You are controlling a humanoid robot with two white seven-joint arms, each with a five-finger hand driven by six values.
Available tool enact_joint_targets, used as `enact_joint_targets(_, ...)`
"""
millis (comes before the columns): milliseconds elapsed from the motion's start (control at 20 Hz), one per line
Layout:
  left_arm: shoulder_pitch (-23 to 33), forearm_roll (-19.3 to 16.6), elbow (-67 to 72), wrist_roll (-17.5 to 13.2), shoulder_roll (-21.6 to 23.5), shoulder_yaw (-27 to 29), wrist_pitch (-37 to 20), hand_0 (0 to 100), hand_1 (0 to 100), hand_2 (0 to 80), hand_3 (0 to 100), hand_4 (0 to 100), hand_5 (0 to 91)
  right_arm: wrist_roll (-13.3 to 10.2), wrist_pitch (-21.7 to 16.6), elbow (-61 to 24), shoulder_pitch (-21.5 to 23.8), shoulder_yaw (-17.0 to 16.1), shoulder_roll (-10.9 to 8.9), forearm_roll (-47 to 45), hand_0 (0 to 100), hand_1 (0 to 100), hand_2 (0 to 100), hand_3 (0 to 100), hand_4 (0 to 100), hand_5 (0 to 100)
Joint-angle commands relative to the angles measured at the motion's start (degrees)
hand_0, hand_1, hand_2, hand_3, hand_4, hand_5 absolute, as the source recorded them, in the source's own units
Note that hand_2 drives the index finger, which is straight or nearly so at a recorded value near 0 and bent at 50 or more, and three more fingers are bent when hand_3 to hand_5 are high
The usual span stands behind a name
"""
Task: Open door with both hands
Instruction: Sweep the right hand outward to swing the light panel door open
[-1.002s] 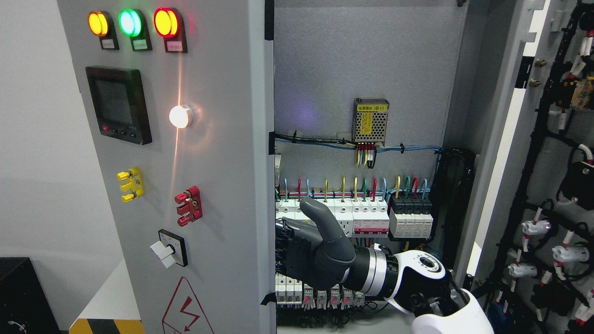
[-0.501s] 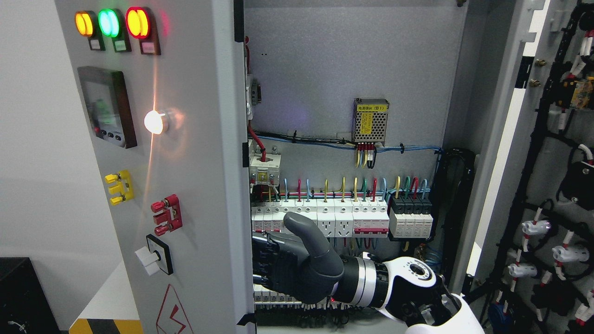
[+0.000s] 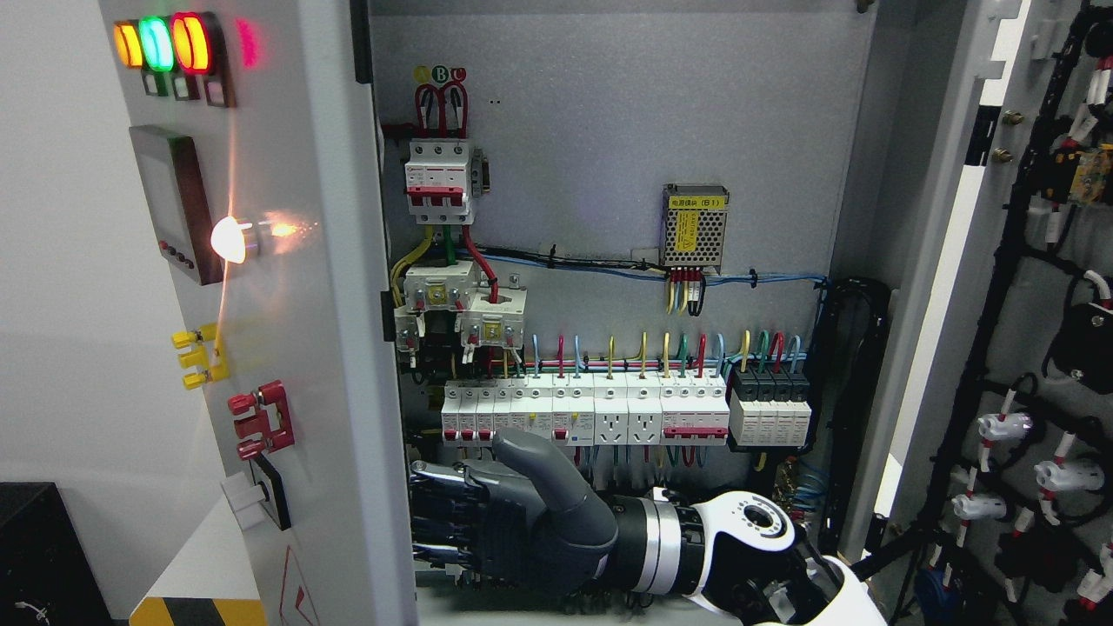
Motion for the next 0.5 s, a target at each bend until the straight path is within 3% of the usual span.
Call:
enact_joint_targets(0,1.1,0.0,0.4,0.0,0.0,0.0,0.0,0,0,0.0,0,0,0.0,-0.2,0.1,-1.2,-0.1,5.2,1.09,0.2,0,0,0,0,0,0)
enact_joint_targets(451,1.1,0.0,0.4,0.0,0.0,0.0,0.0,0,0,0.0,0,0,0.0,-0.5,0.1,-0.8,0.2,7.4,3.11,0.6,0,0,0,0,0,0)
